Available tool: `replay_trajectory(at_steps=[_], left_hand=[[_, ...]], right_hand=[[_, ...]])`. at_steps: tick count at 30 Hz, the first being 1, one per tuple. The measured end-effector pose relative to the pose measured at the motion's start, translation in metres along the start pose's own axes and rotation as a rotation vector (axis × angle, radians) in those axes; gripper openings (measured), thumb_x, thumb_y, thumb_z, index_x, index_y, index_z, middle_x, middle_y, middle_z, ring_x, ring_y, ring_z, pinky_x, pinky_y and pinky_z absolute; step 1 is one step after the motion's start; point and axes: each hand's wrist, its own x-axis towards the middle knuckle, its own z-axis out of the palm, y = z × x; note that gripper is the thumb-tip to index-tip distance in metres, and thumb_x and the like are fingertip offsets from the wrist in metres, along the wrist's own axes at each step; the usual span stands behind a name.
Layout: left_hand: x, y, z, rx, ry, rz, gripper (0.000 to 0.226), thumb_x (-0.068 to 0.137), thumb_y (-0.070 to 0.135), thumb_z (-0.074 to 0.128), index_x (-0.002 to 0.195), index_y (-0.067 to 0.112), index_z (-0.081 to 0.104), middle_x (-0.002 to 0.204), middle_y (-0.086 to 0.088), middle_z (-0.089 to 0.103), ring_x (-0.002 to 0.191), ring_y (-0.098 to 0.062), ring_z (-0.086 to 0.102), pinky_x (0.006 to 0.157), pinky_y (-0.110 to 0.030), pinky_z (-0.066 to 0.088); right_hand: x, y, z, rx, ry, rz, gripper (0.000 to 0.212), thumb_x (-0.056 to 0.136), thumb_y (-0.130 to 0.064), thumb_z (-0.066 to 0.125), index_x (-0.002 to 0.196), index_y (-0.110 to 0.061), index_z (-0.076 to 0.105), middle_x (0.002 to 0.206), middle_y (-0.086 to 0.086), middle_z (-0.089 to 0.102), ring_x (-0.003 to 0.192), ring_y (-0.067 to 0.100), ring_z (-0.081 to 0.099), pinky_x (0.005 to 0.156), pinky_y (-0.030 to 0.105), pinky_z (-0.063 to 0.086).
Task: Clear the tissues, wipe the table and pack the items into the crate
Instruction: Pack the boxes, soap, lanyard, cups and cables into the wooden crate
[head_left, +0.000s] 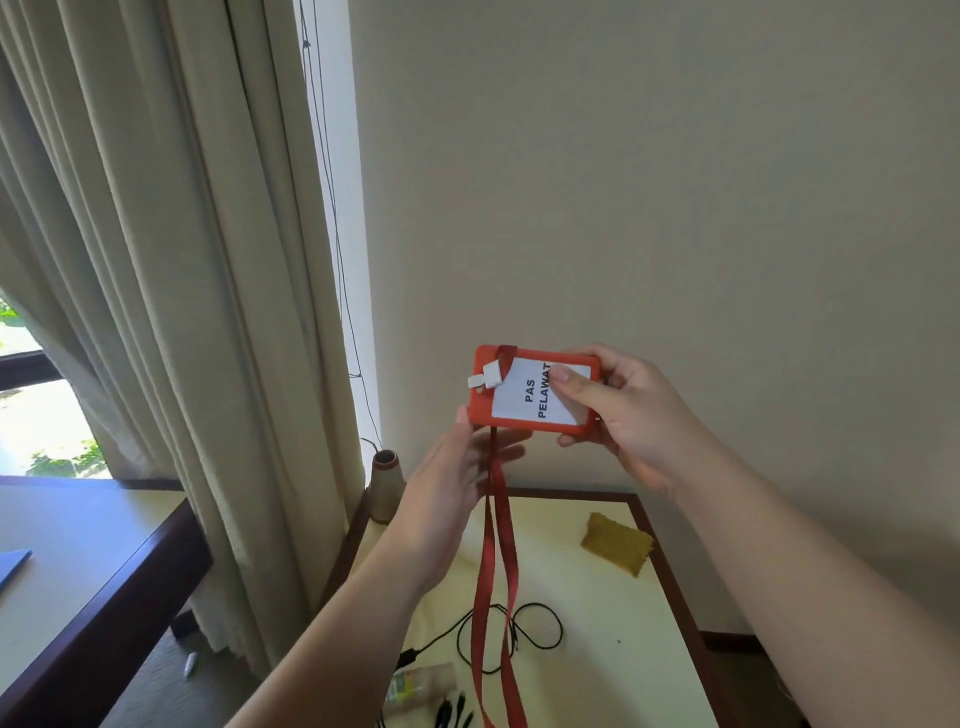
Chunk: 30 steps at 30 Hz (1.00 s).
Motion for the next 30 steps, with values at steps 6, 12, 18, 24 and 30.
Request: replay_trajectory(at_steps=[6,12,18,24,30], left_hand=[[-0.005,0.007,0.006,-0.129,-0.067,0.125,0.059,0.112,0.047,0.022,0.138,0.012,0.06,0.112,-0.024,0.074,0.108,-0.035,0.071,0.108,-0.053,0.047],[-0.014,-0.008,0.01,0.343,0.039,0.087,0.044,0.112,0.045,0.035,0.108,0.019,0.071,0.069,-0.002,0.057,0.062,-0.016,0.056,0.073,-0.036,0.055],[-0.035,-0.026,0.015,0.493,0.011,0.014,0.038,0.11,0.048,0.037,0.101,0.023,0.065,0.059,0.001,0.059,0.051,-0.013,0.055,0.061,-0.029,0.053],[-0.027,0.006,0.009,0.608,0.014,0.076,0.033,0.108,0.044,0.046,0.088,0.03,0.068,0.054,0.008,0.053,0.046,-0.012,0.051,0.052,-0.025,0.047],[0.016,0.065,-0.01,1.059,-0.033,0.163,0.037,0.107,0.046,0.052,0.086,0.022,0.072,0.048,0.017,0.053,0.039,0.0,0.043,0.042,-0.012,0.032]], right_hand=[[0.008,-0.002,0.006,0.002,0.038,-0.038,0.011,0.096,-0.018,0.073,0.105,-0.014,0.076,0.099,0.014,0.076,0.08,0.02,0.073,0.056,0.031,0.057],[0.011,-0.002,0.001,-0.027,0.104,-0.057,0.007,0.096,-0.024,0.073,0.102,-0.02,0.075,0.096,0.009,0.077,0.085,0.019,0.075,0.06,0.031,0.062],[0.023,0.015,-0.014,-0.242,0.231,-0.116,0.013,0.099,-0.035,0.069,0.109,-0.026,0.071,0.1,0.002,0.073,0.092,0.018,0.071,0.066,0.03,0.064],[0.021,0.054,-0.025,-0.547,0.139,-0.143,0.009,0.102,-0.035,0.065,0.107,-0.031,0.071,0.09,-0.005,0.073,0.079,0.01,0.07,0.062,0.025,0.061],[-0.003,0.078,-0.012,-0.552,-0.268,0.091,0.005,0.099,-0.035,0.068,0.1,-0.033,0.073,0.088,-0.009,0.075,0.082,0.008,0.072,0.07,0.026,0.062]])
